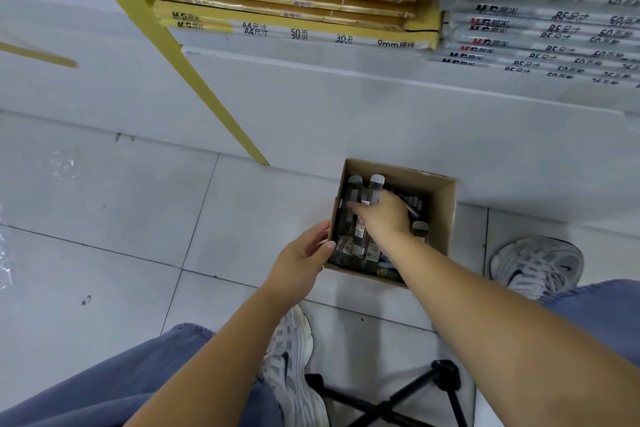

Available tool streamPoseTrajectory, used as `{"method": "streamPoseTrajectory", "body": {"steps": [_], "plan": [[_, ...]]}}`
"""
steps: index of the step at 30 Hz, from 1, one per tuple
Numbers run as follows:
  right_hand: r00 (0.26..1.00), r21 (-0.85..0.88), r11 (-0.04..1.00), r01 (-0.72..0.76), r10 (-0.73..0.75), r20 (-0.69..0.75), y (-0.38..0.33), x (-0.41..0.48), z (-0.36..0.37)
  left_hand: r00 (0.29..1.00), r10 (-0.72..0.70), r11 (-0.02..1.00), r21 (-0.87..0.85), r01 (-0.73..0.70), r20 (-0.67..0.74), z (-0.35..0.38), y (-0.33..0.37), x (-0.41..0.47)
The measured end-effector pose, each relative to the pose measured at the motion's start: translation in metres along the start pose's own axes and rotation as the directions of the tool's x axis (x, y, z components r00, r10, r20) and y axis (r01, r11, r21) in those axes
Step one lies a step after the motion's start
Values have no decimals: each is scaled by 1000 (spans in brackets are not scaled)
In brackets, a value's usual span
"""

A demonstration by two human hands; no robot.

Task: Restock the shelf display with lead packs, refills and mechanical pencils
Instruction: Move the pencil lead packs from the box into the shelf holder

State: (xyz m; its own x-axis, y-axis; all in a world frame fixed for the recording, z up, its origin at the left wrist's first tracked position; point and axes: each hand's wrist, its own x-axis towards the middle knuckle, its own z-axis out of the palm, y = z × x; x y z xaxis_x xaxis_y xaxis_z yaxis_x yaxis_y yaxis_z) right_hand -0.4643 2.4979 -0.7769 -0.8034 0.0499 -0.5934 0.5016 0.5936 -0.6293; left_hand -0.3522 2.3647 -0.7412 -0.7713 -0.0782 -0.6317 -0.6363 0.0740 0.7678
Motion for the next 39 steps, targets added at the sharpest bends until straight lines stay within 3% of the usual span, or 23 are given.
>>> {"method": "streamPoseTrajectory", "body": {"steps": [4, 12, 16, 19, 23, 25, 26, 29, 33, 39], "plan": [[1000, -64, 998, -21, 21, -7, -3, 7, 1, 1000, -2, 1000, 14, 2, 6, 0, -1, 2], [998, 21, 998, -66, 66, 3, -1, 6, 5, 1000, -1, 1000, 7, 1, -1, -1, -5, 4], [985, 244, 966, -90, 50, 166, 5, 5, 1, 1000, 1, 999, 32, -2, 11, -1, -5, 5], [953, 308, 945, -107, 9, 303, 9, -2, -12, 1000, 14, 998, 64, -16, 23, -3, -1, 6], [930, 394, 914, -101, -54, 364, 8, -19, -40, 1000, 25, 985, 172, -25, -2, -2, 13, 1], [916, 415, 910, -23, -147, 373, -1, -34, -59, 993, 113, 938, 333, -99, -25, 1, 32, -5], [903, 416, 909, 27, -200, 380, -9, -44, -70, 986, 165, 932, 327, -157, 5, 1, 45, -9], [847, 424, 890, 171, -352, 399, -39, -75, -101, 961, 157, 979, 90, -181, 226, -2, 93, -28], [779, 408, 828, 385, -528, 337, -90, -121, -136, 897, 125, 992, -52, -114, 424, -13, 142, -60], [660, 294, 669, 683, -737, 146, -163, -183, -175, 856, 322, 947, -125, -297, 405, -41, 215, -113]]}}
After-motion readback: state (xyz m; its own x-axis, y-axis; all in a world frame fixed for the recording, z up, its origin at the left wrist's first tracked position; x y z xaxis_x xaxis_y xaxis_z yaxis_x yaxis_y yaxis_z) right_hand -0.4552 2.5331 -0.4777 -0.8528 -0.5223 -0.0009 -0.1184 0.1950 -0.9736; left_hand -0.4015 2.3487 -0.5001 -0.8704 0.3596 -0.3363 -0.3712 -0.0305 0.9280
